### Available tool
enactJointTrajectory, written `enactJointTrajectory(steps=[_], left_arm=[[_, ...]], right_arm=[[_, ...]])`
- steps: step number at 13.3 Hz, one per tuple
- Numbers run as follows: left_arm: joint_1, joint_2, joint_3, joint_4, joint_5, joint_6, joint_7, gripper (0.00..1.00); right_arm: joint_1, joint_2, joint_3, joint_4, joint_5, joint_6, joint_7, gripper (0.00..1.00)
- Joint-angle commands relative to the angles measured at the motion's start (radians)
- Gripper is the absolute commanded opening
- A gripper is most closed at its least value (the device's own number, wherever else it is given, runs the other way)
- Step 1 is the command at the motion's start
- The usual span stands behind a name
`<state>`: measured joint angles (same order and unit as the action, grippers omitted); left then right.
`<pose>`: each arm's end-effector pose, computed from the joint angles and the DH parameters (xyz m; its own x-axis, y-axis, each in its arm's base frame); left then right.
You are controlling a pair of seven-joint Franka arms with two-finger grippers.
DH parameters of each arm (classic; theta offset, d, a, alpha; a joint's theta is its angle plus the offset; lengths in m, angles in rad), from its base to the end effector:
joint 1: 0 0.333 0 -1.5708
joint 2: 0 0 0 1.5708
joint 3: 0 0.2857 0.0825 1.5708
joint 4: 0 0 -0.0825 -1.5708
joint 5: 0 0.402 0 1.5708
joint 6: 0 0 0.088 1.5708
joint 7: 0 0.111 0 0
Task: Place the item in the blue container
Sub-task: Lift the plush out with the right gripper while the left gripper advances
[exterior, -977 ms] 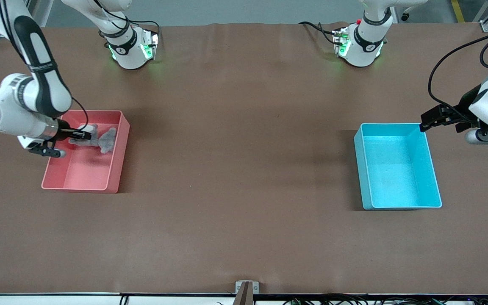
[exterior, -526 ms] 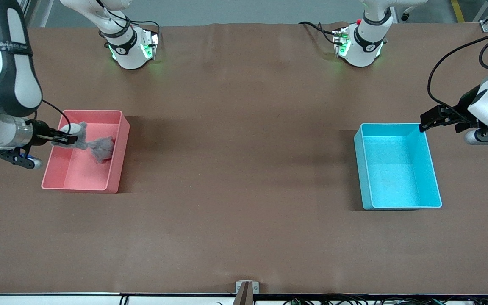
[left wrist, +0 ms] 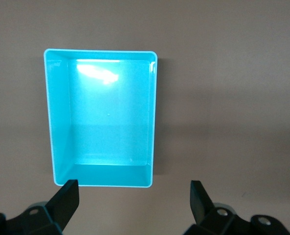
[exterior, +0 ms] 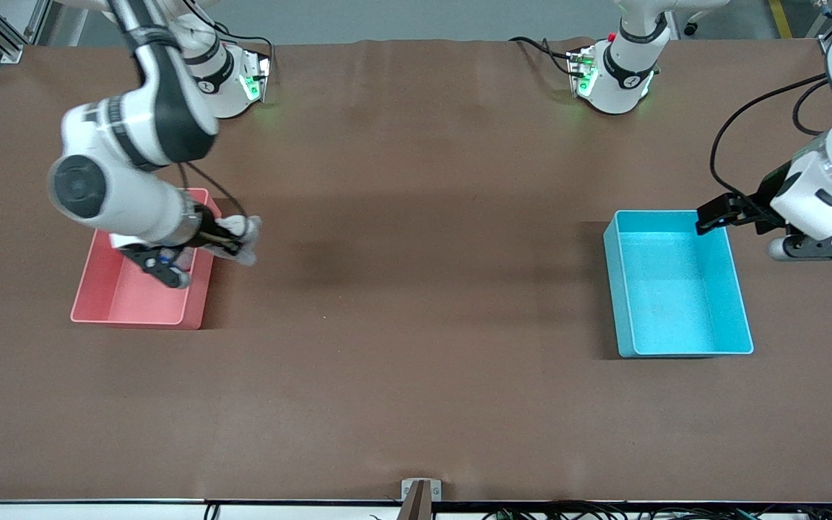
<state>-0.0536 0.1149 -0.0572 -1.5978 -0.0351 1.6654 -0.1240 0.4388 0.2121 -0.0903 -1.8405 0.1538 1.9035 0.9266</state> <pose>0.6030 -0.0692 0.5173 0.9985 0.0166 -0.0519 0.0185 -0.9992 0.0351 0.5651 0.2196 0.3600 0.7865 -0.5896 -0.1838 -0.5916 -0.8047 0.0498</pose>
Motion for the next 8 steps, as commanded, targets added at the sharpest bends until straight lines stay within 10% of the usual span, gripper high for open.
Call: enactJointTrajectory(steps=[1,8], left_arm=[[-0.002,0.032,-0.026,0.009,0.006,0.03,-0.049,1.0],[-0.029,0.112,-0.139,0.009,0.024,0.129,-0.265,1.0]], right_arm=[[0.131,0.125,-0.016,0.047,0.012,0.121,0.203,0.01],[0.362,0.427,-0.02,0.259,-0.007,0.268,0.584,0.01]])
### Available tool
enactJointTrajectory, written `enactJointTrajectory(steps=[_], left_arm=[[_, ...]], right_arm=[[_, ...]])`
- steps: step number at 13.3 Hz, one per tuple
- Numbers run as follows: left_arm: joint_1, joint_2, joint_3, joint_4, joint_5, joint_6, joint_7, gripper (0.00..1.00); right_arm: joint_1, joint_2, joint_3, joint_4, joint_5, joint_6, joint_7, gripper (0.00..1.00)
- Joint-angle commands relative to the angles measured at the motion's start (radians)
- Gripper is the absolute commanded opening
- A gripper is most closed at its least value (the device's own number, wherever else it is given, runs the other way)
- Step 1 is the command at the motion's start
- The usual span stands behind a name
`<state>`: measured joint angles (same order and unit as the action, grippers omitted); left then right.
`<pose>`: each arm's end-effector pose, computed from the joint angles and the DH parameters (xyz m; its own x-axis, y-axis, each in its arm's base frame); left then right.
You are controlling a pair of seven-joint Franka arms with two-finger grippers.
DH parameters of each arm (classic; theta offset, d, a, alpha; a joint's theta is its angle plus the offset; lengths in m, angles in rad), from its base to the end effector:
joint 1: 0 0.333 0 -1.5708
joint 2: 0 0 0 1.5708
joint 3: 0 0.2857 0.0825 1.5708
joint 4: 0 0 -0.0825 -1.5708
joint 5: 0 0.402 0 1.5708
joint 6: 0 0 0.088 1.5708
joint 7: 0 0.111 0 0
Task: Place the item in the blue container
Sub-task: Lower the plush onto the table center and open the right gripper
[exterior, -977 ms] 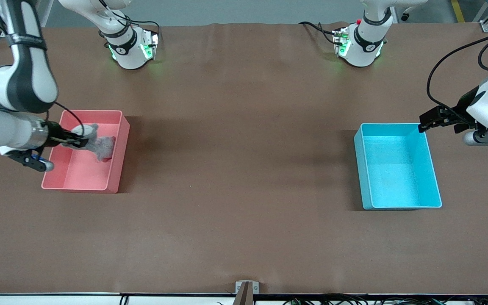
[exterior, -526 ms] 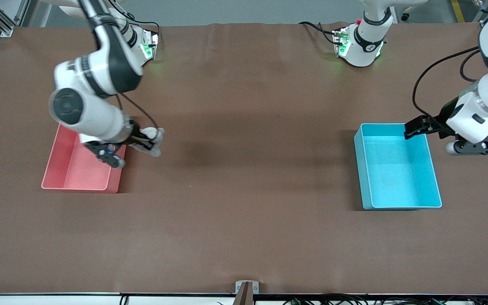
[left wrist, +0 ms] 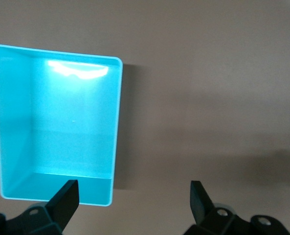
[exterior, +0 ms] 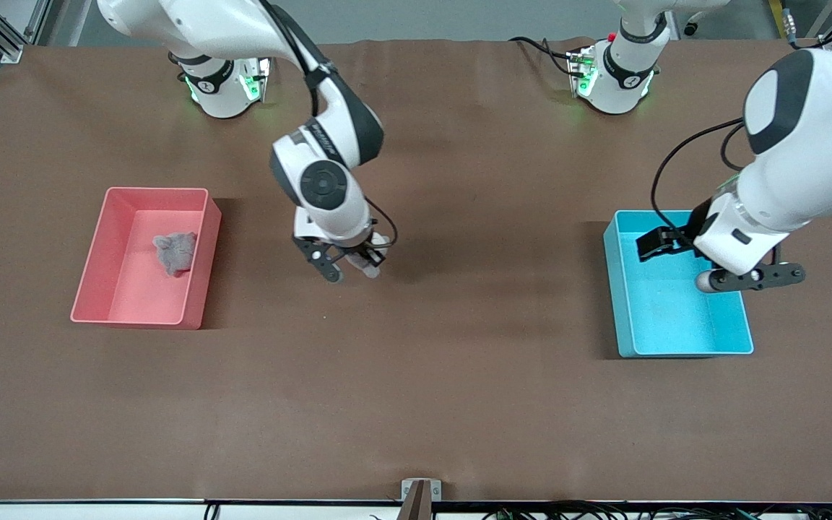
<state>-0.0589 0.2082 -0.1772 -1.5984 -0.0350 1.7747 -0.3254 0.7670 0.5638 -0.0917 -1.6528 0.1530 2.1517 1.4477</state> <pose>0.6173 -0.1442 0.4701 0.9939 0.0984 -0.0501 0.1012 -0.9932 0.0574 0.5188 0.4306 0.2393 0.6578 -0.7488 -0.0807 -0.7472 -0.6623 0.0544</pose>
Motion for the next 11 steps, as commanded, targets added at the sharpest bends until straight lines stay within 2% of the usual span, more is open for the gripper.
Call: enactJointTrajectory(steps=[1,3,4,5,6,7,11], left_arm=[[-0.047,0.031,-0.021,0.009,0.042,0.035,-0.107,1.0],[-0.088,0.062,-0.021,0.012,0.052,0.064,-0.171,1.0],[-0.104,0.085,-0.021,0.012,0.059,0.087,-0.194,1.0],[-0.108,0.104,-0.021,0.015,0.061,0.101,-0.201,1.0],[-0.125,0.121,-0.022,0.015,0.061,0.113,-0.204,1.0],[-0.133,0.126,-0.022,0.012,0.061,0.124,-0.214,1.0],[-0.139,0.145,-0.025,0.015,0.06,0.129,-0.248,1.0]], right_arm=[[0.041,0.093,-0.019,0.071,-0.012,0.061,0.077,0.01],[0.061,0.131,-0.016,0.071,-0.017,0.123,0.103,0.03],[0.063,0.14,-0.016,0.071,-0.015,0.143,0.106,0.12],[0.058,0.14,-0.016,0.071,-0.012,0.157,0.1,0.45],[0.055,0.14,-0.016,0.071,-0.012,0.158,0.099,0.9],[0.055,0.139,-0.016,0.071,-0.013,0.158,0.094,1.0],[0.019,0.12,-0.02,0.097,-0.013,0.133,0.015,1.0]])
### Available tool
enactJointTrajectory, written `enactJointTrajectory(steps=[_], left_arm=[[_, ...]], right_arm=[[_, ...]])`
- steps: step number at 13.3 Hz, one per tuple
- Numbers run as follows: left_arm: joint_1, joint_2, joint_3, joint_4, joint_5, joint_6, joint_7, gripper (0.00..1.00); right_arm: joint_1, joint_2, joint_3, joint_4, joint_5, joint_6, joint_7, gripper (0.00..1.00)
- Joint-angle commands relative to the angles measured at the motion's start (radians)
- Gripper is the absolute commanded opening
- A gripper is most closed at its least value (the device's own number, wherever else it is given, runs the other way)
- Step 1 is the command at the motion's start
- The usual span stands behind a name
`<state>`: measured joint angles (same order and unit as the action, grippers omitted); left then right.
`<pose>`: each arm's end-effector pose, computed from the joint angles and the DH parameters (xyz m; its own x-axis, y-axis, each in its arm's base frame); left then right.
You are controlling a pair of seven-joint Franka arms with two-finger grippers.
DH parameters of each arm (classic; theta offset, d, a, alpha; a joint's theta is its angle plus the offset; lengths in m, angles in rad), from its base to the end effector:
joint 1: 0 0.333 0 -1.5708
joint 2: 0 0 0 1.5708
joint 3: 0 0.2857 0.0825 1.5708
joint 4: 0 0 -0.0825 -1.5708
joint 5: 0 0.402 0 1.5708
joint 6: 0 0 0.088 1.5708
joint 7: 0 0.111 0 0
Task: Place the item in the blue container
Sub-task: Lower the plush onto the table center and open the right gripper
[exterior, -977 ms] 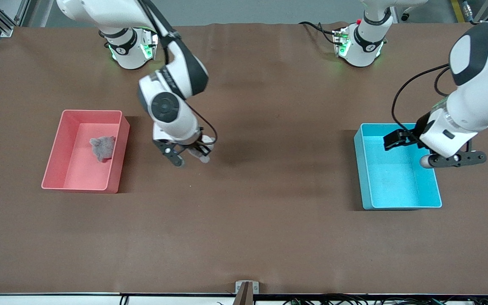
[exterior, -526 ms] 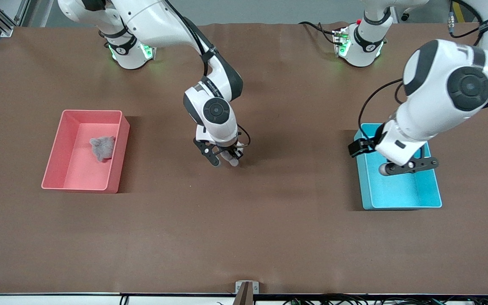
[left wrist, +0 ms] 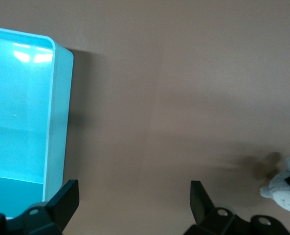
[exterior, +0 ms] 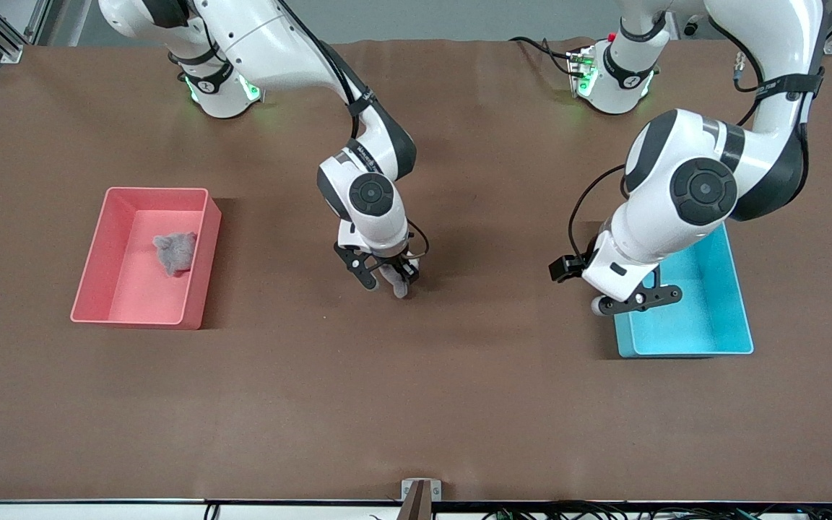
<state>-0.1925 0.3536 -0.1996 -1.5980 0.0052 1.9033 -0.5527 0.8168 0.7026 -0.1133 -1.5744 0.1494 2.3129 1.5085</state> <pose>0.6167 -0.2418 0.3886 0.9835 0.1671 -0.0689 0.1696 -0.9850 0.0325 0.5257 0.4615 0.1944 0.6407 -0.7668 -0.0384 -0.7678 -0.6393 -0.0431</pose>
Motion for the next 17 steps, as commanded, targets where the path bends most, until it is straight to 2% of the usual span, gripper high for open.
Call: enactJointTrajectory(steps=[1,4,7,9,12,15,17], left_arm=[[-0.015,0.005,-0.001,0.018,0.019,0.002,-0.019,1.0],[-0.025,0.024,-0.001,0.02,0.021,0.014,-0.021,1.0],[-0.056,0.036,-0.001,0.02,0.019,0.046,-0.033,1.0],[-0.091,0.057,-0.001,0.021,0.021,0.084,-0.131,1.0],[-0.159,0.111,-0.001,0.041,0.013,0.205,-0.202,1.0],[-0.243,0.195,-0.001,0.102,0.009,0.356,-0.33,1.0],[-0.297,0.26,-0.001,0.118,0.007,0.484,-0.346,1.0]], right_arm=[[-0.057,-0.037,0.003,0.028,-0.008,-0.067,-0.089,1.0],[-0.143,-0.142,0.001,0.028,-0.01,-0.215,-0.29,1.0],[-0.278,-0.247,0.0,0.017,-0.011,-0.399,-0.566,1.0],[-0.359,-0.317,-0.002,-0.021,-0.045,-0.473,-0.729,1.0],[-0.494,-0.435,-0.002,-0.154,-0.079,-0.474,-0.981,1.0],[-0.646,-0.505,-0.002,-0.254,-0.082,-0.461,-1.222,1.0],[-0.74,-0.547,-0.002,-0.347,-0.086,-0.414,-1.358,1.0]])
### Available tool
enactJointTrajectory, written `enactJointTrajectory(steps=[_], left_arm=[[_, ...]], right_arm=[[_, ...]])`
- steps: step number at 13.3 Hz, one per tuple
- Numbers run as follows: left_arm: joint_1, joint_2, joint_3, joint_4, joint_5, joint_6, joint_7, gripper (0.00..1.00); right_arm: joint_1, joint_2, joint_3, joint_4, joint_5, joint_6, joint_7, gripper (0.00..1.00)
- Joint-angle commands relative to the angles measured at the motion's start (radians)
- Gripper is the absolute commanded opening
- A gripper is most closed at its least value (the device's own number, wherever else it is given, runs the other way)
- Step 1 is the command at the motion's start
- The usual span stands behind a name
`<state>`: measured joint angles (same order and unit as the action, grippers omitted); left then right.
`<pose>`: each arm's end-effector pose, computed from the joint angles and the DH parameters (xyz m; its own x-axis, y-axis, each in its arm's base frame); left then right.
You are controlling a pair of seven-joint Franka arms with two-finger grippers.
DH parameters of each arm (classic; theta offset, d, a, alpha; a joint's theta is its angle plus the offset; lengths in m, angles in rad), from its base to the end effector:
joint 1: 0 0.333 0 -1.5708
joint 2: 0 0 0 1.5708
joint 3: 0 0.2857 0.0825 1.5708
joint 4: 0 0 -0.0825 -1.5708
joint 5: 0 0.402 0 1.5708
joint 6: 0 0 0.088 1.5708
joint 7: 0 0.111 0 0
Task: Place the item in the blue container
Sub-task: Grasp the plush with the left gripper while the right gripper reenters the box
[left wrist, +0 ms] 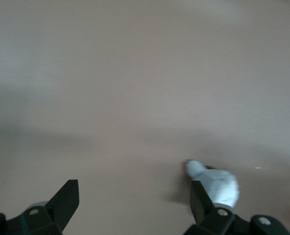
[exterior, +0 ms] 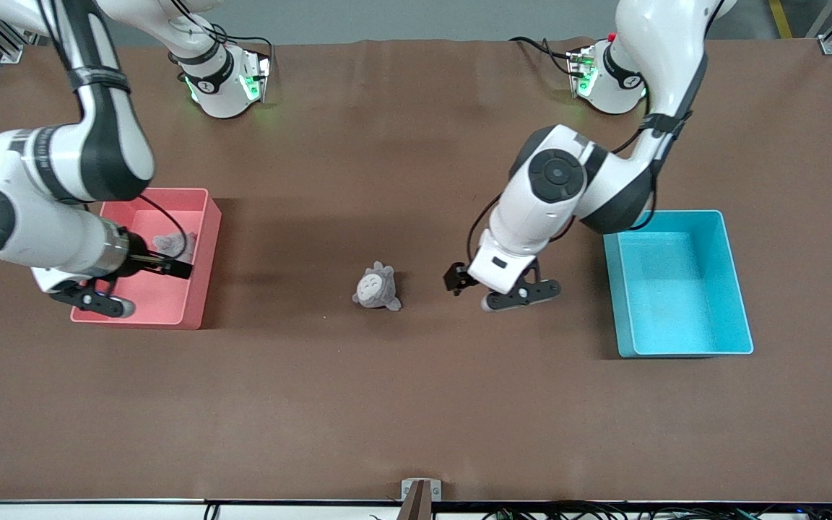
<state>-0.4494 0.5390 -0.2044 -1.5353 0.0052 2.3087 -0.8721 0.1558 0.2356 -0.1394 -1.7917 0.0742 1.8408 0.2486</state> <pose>0.5844 -0.4219 0.3333 0.9618 0.2624 0.0783 0.2361 -0.9395 0.2480 0.6098 0.0195 0.3643 0.9498 -0.2516 -0.1860 -0.2538 -0.9672 0.0119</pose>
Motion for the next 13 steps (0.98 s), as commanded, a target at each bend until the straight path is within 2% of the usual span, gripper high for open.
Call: enactJointTrajectory(steps=[1,4,7,9,13], left_arm=[[-0.066,0.11,0.003,0.055,0.01,0.163,-0.027,1.0],[-0.136,0.196,0.003,0.057,0.007,0.364,-0.025,1.0],[-0.179,0.243,0.005,0.058,0.005,0.409,-0.025,1.0],[-0.195,0.268,0.005,0.058,0.004,0.423,-0.03,1.0],[-0.224,0.341,0.005,0.11,0.001,0.423,-0.041,1.0]], right_arm=[[-0.122,-0.1,0.026,-0.196,-0.011,0.111,-0.156,1.0],[-0.206,-0.122,0.027,-0.378,-0.007,0.286,-0.239,1.0],[-0.214,-0.11,0.03,-0.504,0.007,0.441,-0.249,1.0],[-0.21,-0.104,0.032,-0.555,0.03,0.515,-0.249,1.0],[-0.208,-0.072,0.034,-0.566,0.053,0.557,-0.249,1.0]])
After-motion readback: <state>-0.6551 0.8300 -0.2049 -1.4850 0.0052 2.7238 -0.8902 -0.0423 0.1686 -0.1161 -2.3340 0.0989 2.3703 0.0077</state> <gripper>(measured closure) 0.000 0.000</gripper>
